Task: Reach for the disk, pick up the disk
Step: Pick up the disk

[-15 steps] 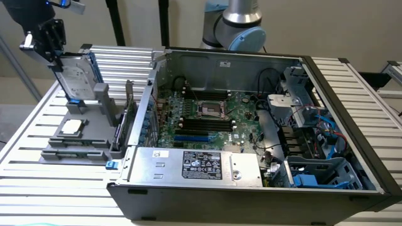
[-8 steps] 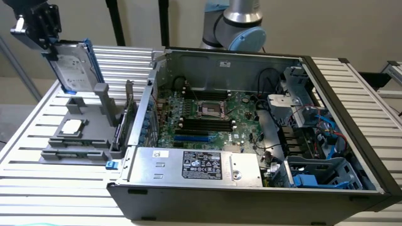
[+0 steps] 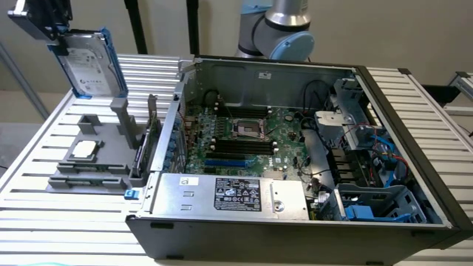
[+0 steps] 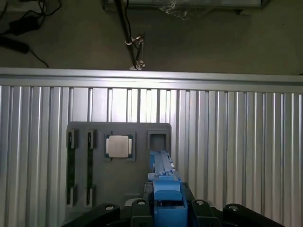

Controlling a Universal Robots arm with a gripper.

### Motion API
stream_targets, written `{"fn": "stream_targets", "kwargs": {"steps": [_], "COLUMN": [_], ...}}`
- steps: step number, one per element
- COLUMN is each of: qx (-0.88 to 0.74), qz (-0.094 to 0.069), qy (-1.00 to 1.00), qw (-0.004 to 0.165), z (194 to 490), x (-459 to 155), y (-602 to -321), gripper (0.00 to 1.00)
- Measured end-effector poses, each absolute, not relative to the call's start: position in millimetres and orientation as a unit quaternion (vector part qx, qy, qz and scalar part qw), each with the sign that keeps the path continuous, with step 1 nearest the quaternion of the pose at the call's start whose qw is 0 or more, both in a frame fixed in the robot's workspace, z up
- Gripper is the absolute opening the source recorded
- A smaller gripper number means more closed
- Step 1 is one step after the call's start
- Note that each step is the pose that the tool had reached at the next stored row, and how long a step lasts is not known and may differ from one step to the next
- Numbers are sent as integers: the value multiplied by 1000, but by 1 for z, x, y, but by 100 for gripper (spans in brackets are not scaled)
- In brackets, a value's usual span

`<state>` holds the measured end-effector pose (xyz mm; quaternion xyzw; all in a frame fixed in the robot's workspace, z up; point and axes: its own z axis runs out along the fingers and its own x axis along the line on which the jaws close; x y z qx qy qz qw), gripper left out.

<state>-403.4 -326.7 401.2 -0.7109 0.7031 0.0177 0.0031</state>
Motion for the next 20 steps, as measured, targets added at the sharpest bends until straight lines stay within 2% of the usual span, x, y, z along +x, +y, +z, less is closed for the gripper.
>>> {"fn": "stream_targets", "kwargs": {"steps": [20], "qx": [-711], "qz": [28], "qy": [703], "qw": [3], "z": [490], "x": [-313], "y": [-340], "gripper": [33]}}
